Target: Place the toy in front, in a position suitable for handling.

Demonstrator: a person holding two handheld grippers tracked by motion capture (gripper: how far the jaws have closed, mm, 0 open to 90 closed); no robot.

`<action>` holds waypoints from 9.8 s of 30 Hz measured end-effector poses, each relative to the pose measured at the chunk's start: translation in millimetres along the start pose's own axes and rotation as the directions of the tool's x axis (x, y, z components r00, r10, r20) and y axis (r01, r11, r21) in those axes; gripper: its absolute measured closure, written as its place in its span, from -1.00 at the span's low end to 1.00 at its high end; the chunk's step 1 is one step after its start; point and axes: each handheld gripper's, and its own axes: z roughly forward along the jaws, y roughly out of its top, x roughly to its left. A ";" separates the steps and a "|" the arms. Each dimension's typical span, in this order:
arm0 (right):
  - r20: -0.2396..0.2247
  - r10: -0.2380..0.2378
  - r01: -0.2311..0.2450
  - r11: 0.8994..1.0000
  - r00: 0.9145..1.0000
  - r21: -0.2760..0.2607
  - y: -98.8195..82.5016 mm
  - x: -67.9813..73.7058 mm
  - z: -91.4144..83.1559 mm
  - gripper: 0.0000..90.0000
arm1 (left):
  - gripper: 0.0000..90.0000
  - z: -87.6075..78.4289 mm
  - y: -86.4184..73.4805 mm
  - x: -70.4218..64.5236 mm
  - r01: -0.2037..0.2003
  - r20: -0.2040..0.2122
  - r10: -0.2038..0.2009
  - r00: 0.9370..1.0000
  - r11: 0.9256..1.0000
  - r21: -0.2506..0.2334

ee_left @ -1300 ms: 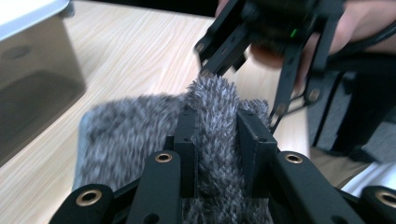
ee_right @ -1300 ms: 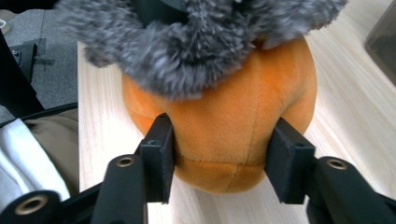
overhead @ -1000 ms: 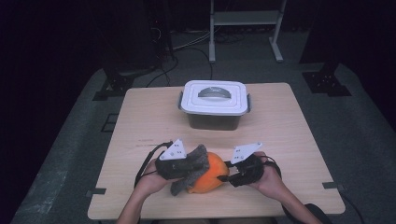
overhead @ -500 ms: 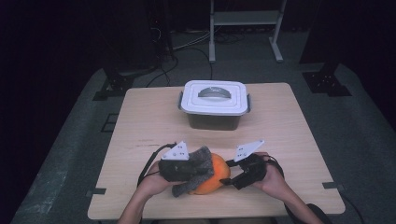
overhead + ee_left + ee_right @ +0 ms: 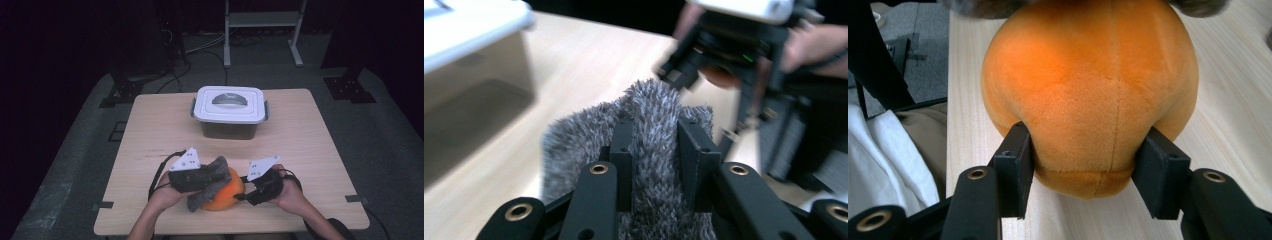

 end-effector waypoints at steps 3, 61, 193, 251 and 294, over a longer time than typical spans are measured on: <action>0.004 0.018 -0.018 1.000 1.000 -0.008 -1.0 -2.6 -0.1 -0.09 | 0.57 5.3 -9.1 2.9 -0.010 -0.024 0.011 1.000 0.998 0.065; -0.010 0.010 -0.011 0.998 1.000 -0.054 10.7 8.7 -2.5 0.19 | 0.59 5.0 -4.9 -3.0 0.005 0.121 -0.007 0.993 1.000 0.019; -0.108 0.089 -0.093 0.995 0.990 -0.030 -2.5 -15.6 -19.3 -0.43 | 0.51 16.2 -24.5 5.9 0.115 0.205 -0.131 0.970 0.989 0.089; -0.081 0.234 -0.236 0.971 0.969 -0.021 -33.4 -39.3 -17.8 0.11 | 0.55 5.3 -43.9 19.9 0.057 0.059 -0.070 0.996 0.979 0.197; 0.055 -0.007 0.009 0.999 0.998 -0.033 -13.4 -17.5 -22.3 0.24 | 0.57 14.1 -46.9 24.3 0.120 0.056 -0.127 0.990 0.985 0.124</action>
